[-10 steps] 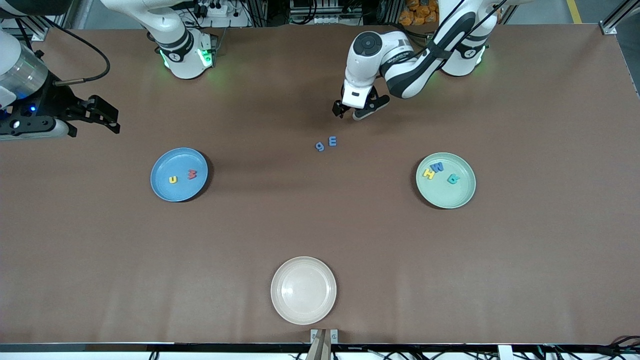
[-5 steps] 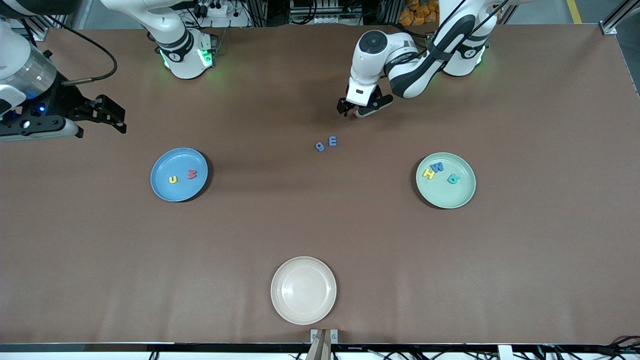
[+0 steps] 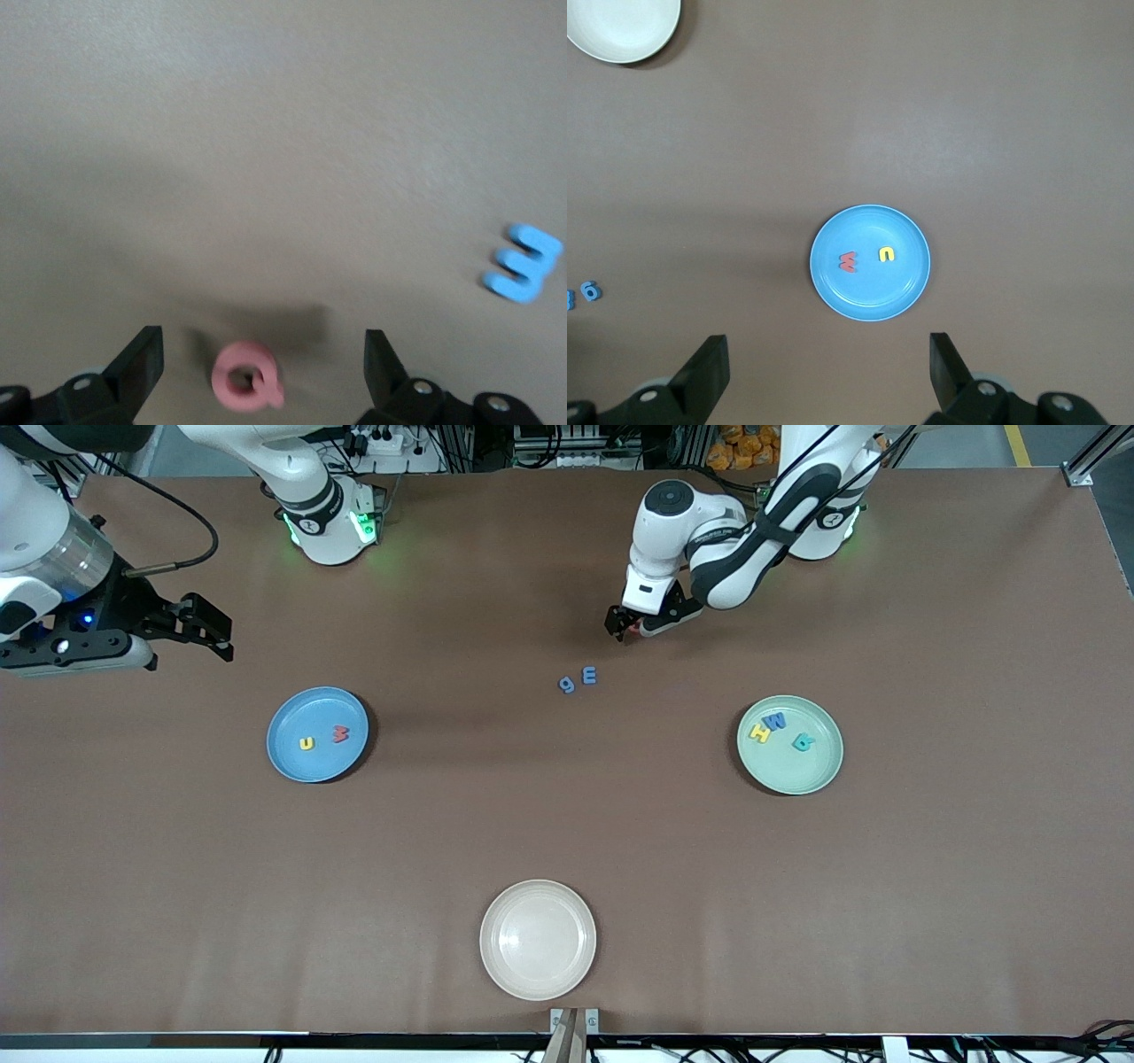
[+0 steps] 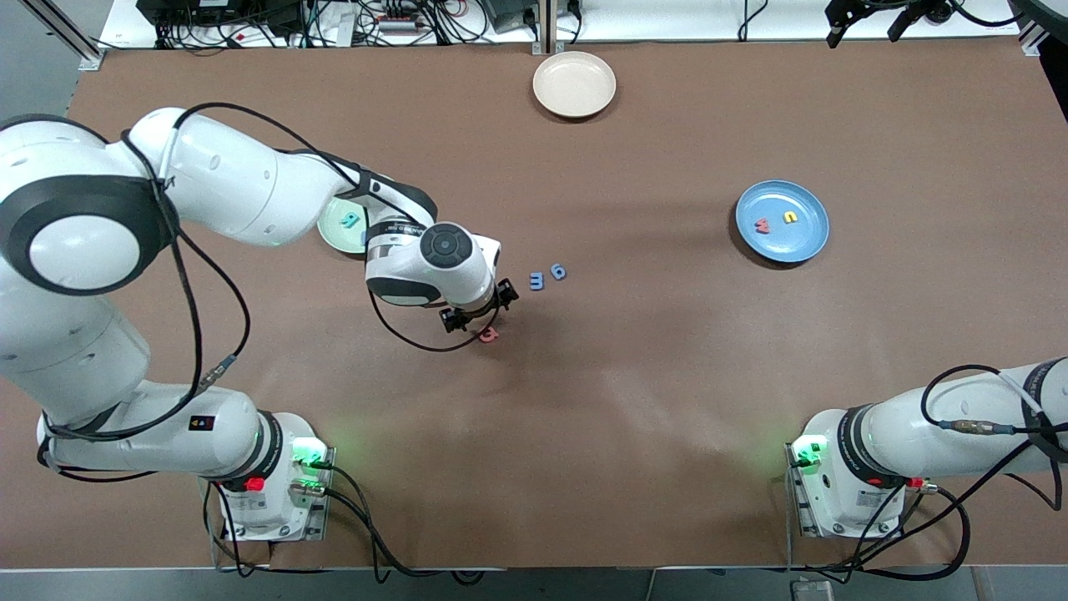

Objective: Sort upper and lower case letters into plates
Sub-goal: 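Lower the left gripper and grasp the pink Q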

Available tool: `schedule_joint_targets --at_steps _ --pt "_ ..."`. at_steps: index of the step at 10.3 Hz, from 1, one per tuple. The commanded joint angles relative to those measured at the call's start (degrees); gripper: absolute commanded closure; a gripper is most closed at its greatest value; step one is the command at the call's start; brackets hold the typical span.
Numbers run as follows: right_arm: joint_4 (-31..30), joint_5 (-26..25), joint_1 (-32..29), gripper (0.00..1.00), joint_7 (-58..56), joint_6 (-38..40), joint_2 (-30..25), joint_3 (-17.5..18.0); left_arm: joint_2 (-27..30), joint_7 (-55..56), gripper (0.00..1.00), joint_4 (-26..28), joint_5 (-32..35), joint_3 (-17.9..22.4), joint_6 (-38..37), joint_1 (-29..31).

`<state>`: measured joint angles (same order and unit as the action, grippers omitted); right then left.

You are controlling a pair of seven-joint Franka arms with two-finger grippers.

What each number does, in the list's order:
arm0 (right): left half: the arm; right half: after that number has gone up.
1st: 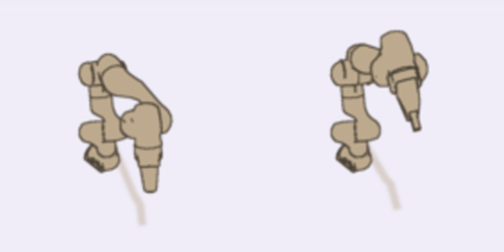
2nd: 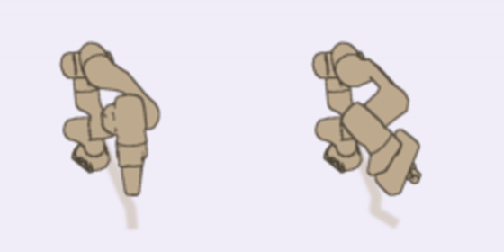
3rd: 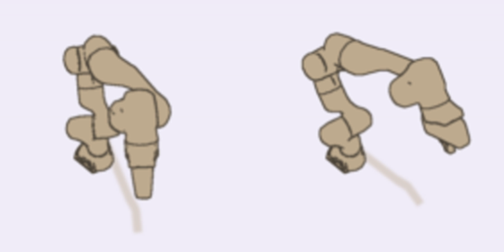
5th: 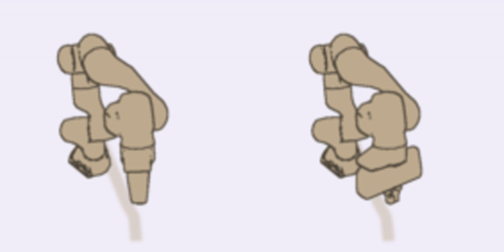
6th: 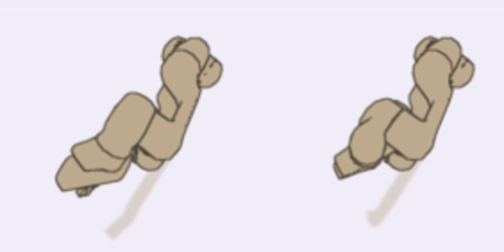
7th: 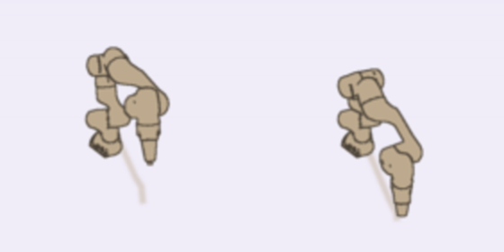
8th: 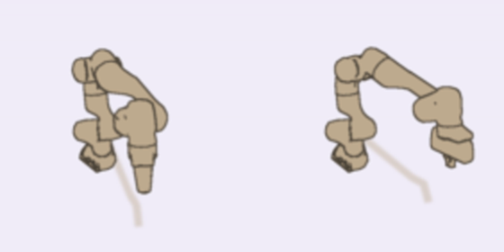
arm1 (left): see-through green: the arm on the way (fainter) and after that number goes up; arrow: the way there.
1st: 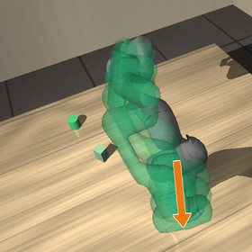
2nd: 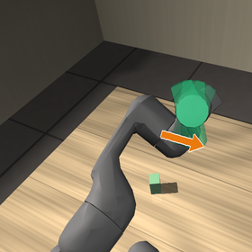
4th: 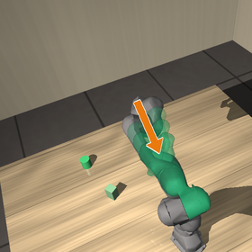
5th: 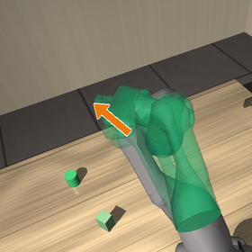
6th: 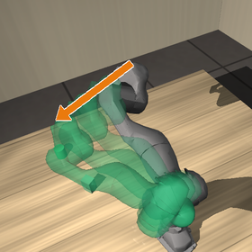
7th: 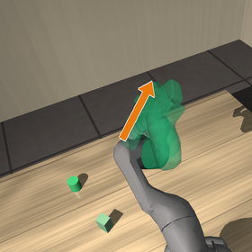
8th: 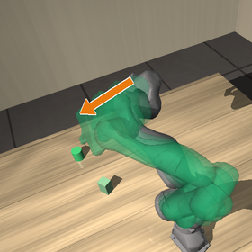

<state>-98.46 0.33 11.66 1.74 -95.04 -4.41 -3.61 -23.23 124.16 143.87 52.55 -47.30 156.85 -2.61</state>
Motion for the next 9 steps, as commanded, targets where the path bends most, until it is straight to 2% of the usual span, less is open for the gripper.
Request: schedule_joint_targets --at_steps 1,9 --pt "-0.3 0.5 -0.1 0.0 0.7 -0.3 -0.3 0.9 -1.8 10.6 0.0 -0.6 8.6 0.5 0.8 0.4" --pt "-0.4 0.6 0.2 0.0 0.7 -1.9 1.1 1.5 -2.1 12.8 0.0 -1.4 8.3 0.2 -1.6 -0.7"
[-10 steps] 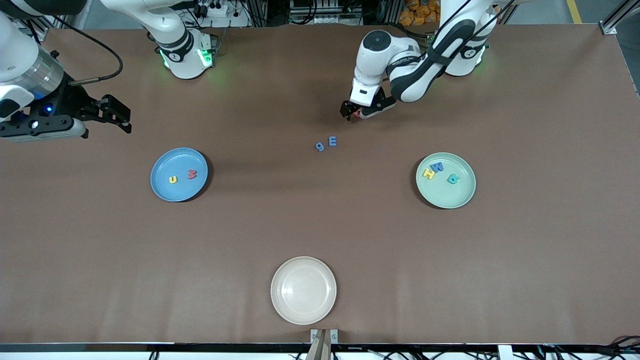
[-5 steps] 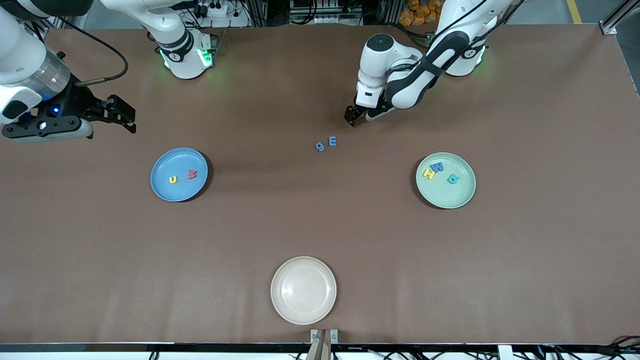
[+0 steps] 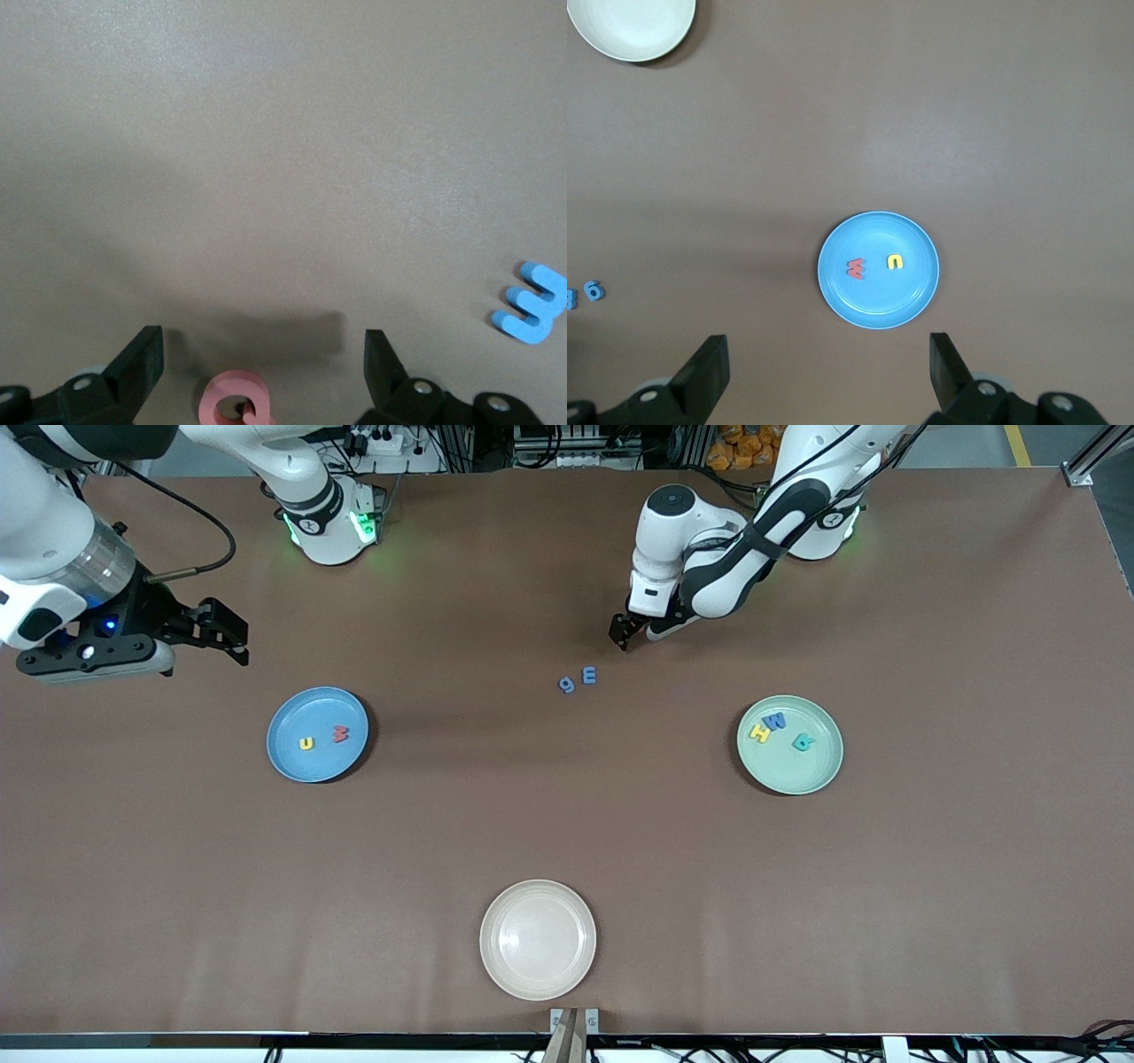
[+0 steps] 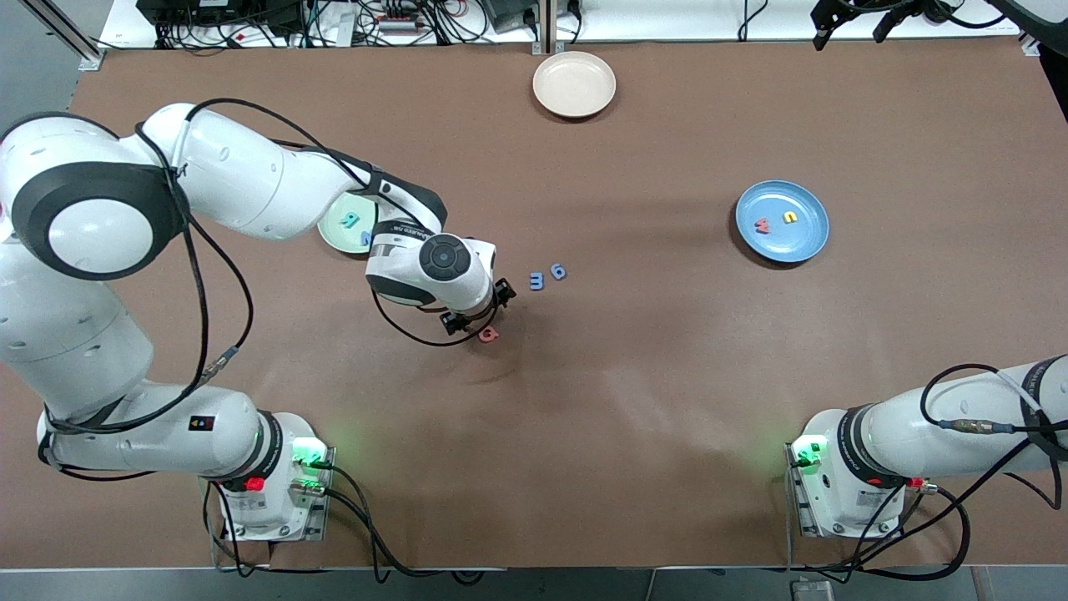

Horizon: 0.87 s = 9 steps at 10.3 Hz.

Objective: Sort upper and lower case letters into plates
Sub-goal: 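Lower the left gripper and grasp the pink Q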

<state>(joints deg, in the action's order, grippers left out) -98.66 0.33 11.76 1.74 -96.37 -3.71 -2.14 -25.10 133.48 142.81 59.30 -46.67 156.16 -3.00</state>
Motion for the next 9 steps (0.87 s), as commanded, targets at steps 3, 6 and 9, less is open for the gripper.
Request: schedule_joint_targets --at_steps 3,6,9 --pt "-0.5 0.5 0.5 0.0 0.6 -0.3 1.2 0.0 -2.1 7.5 0.0 -1.2 1.4 -0.5 -0.9 -3.0" --pt "-0.5 0.5 0.3 0.0 0.2 0.6 2.0 -0.1 -2.4 8.5 0.0 -0.9 1.4 -0.5 -0.9 -4.2" --pt "-0.4 0.5 0.4 0.0 0.6 0.1 2.3 -0.1 -2.8 8.3 0.0 -0.6 1.4 -0.4 -0.9 -4.1"
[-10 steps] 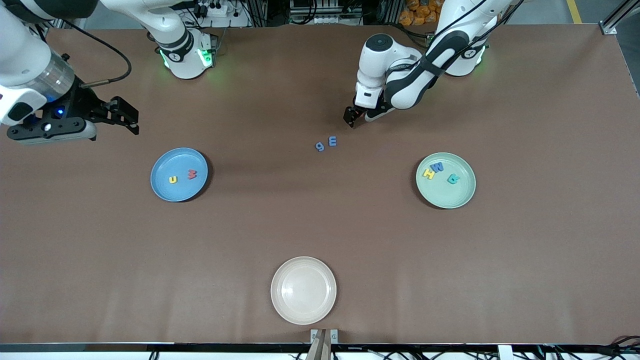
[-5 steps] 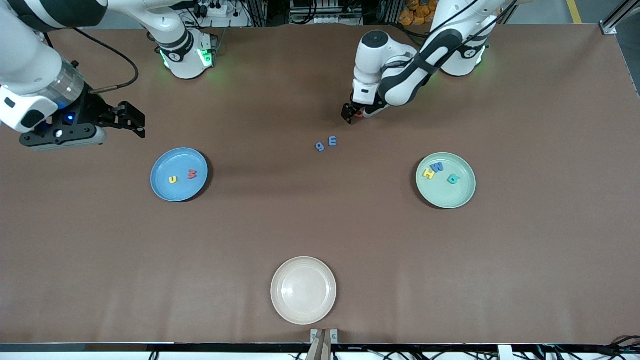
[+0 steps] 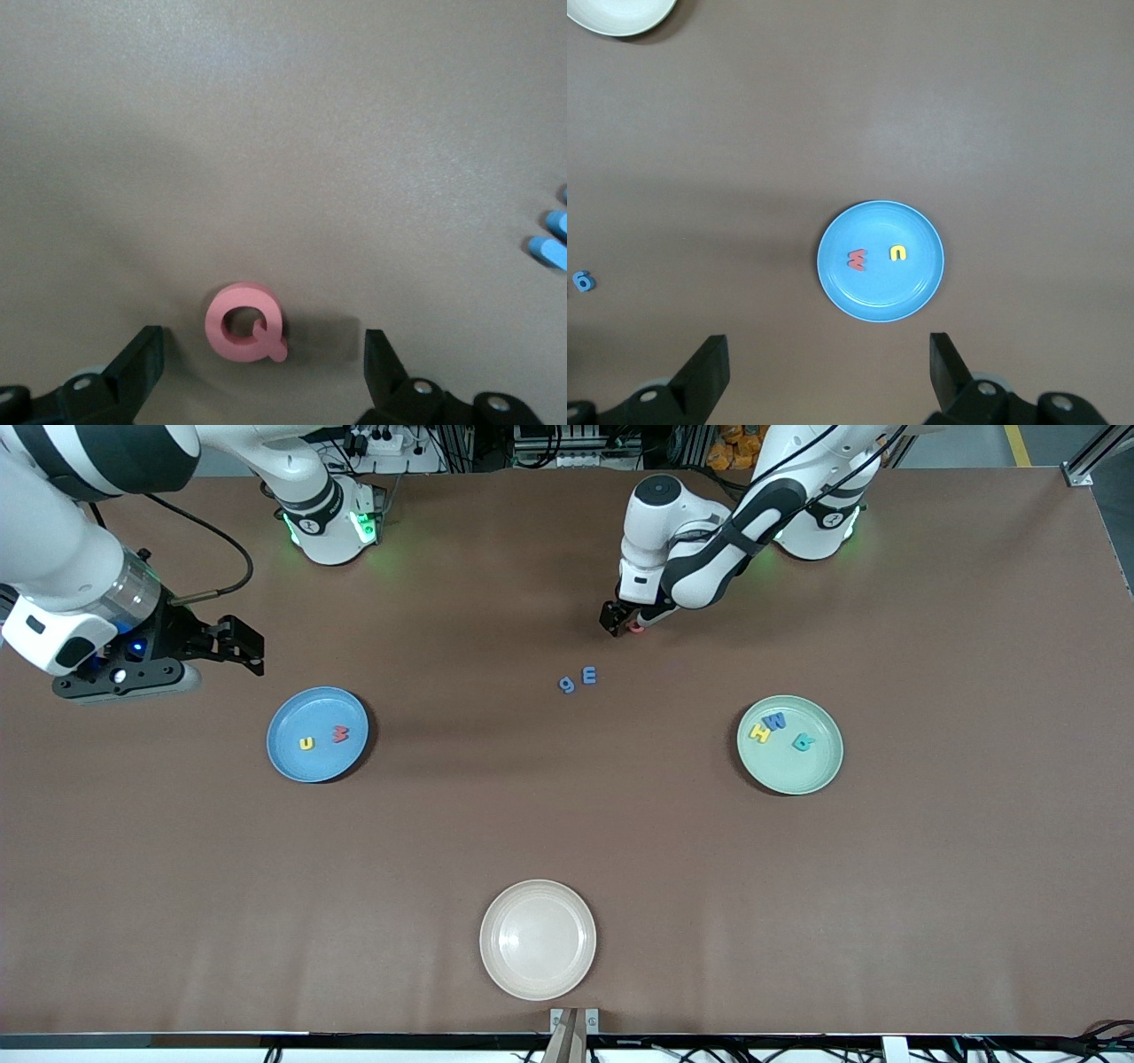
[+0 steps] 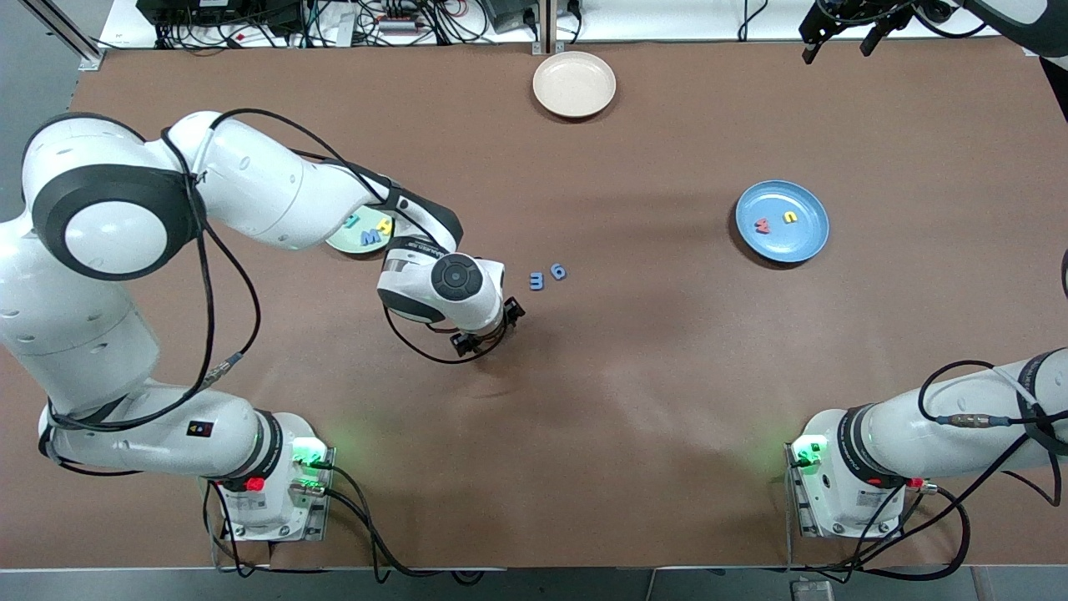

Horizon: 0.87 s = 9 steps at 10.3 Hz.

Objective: Sort upper and lower case letters into plates
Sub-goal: 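Lower the left gripper and grasp the pink Q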

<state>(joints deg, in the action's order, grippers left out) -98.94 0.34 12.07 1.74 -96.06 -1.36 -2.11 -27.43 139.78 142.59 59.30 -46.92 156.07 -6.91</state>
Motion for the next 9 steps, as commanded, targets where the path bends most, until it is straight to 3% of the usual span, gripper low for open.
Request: schedule_joint_targets --at_steps 1,3,4,5,9 --pt "0.0 0.8 0.1 0.0 0.6 -0.2 0.1 -0.1 -0.5 2.0 0.09 -0.5 1.4 -0.2 -0.9 -0.1" --pt "0.2 1.2 0.7 0.0 0.8 0.1 0.0 -0.2 -0.5 1.8 0.21 -0.5 1.5 -0.1 -0.9 0.1" --pt "0.2 1.2 0.8 0.0 0.8 0.0 0.0 -0.2 -0.5 1.7 0.33 -0.5 1.5 -0.1 -0.9 0.6" --pt "0.3 1.2 0.8 0.0 0.8 0.0 0.0 -0.2 -0.5 1.7 0.37 -0.5 1.5 -0.1 -0.9 0.6" --pt "1.0 1.4 0.8 0.0 0.7 0.5 -0.3 -0.3 -0.4 1.5 0.39 -0.6 1.5 0.1 -0.9 0.8"
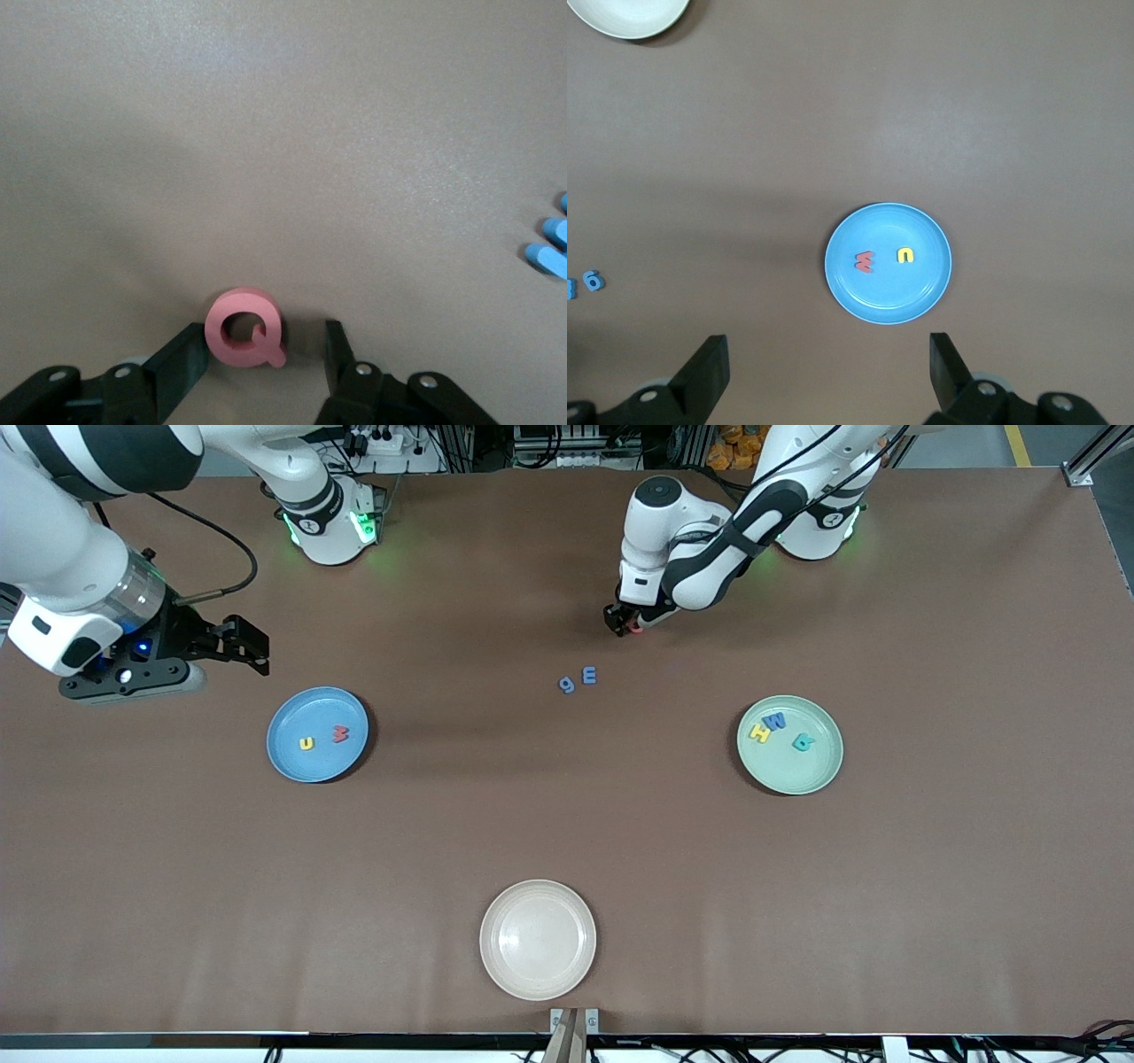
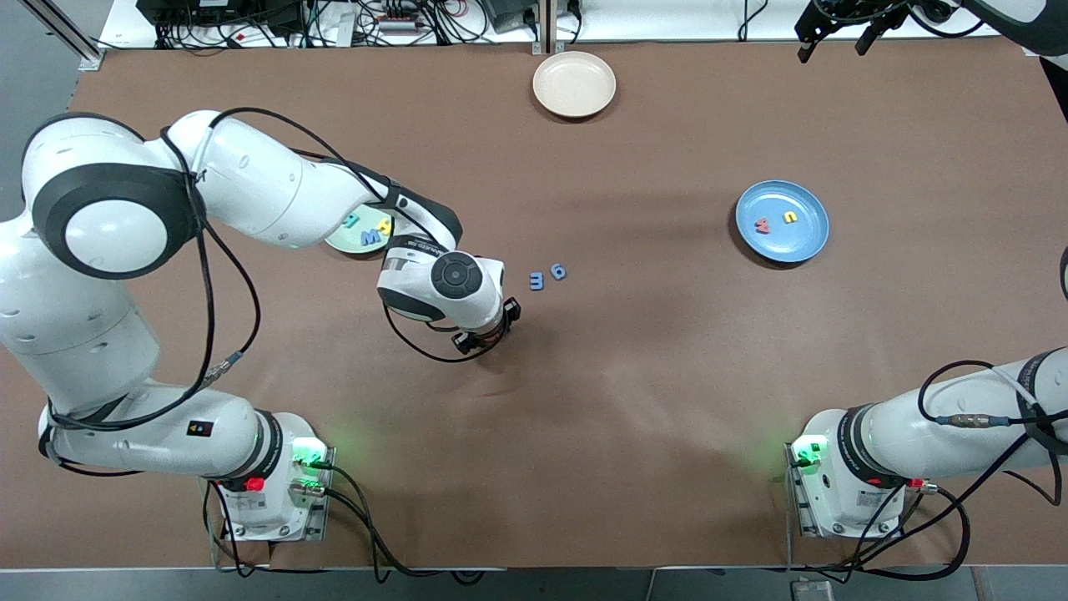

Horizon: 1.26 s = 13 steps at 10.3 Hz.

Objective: Sort upper and lower case letters into plates
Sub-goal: 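Lower the left gripper and grasp the pink Q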

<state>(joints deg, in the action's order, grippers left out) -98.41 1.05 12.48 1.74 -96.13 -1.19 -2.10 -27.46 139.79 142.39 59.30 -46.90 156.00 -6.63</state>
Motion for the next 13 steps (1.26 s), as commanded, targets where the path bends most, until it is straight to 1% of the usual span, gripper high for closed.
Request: schedule_joint_targets --at_steps 1,2,4,9,10,11,12,13 --pt "0.5 0.7 0.4 0.0 0.7 0.6 -0.5 -0.3 -0.3 1.4 0.39 -0.4 1.5 0.1 -0.8 0.5" --pt "0.5 0.8 0.5 0.0 0.8 0.9 -0.6 -0.3 -0.2 0.1 0.39 -0.2 1.5 0.2 -0.8 0.6" --pt "2.4 2.3 1.1 0.0 0.8 5.2 -0.7 -0.5 -0.1 -1.4 0.39 -0.1 1.5 0.8 -0.8 1.2" --pt "2.5 2.4 1.0 0.0 0.9 5.0 -0.3 -0.5 -0.3 -2.8 0.39 0.0 1.5 0.8 -1.0 1.4" --pt "2.5 2.4 1.0 0.0 0.9 4.8 -0.3 -0.6 -0.4 -2.7 0.49 0.0 1.4 0.8 -1.0 1.4" --pt "2.5 2.3 0.9 0.0 0.8 4.8 -0.4 -0.6 -0.5 -2.5 0.55 -0.1 1.4 0.8 -1.0 1.3" --pt "2.6 2.3 0.7 0.0 0.7 4.5 -0.7 -0.6 -0.6 -2.5 0.64 -0.2 1.4 0.8 -1.0 1.2" --pt "2.5 2.2 0.4 0.0 0.6 4.2 -0.7 -0.6 -1.0 -2.5 0.68 -0.2 1.3 0.8 -1.0 1.2"
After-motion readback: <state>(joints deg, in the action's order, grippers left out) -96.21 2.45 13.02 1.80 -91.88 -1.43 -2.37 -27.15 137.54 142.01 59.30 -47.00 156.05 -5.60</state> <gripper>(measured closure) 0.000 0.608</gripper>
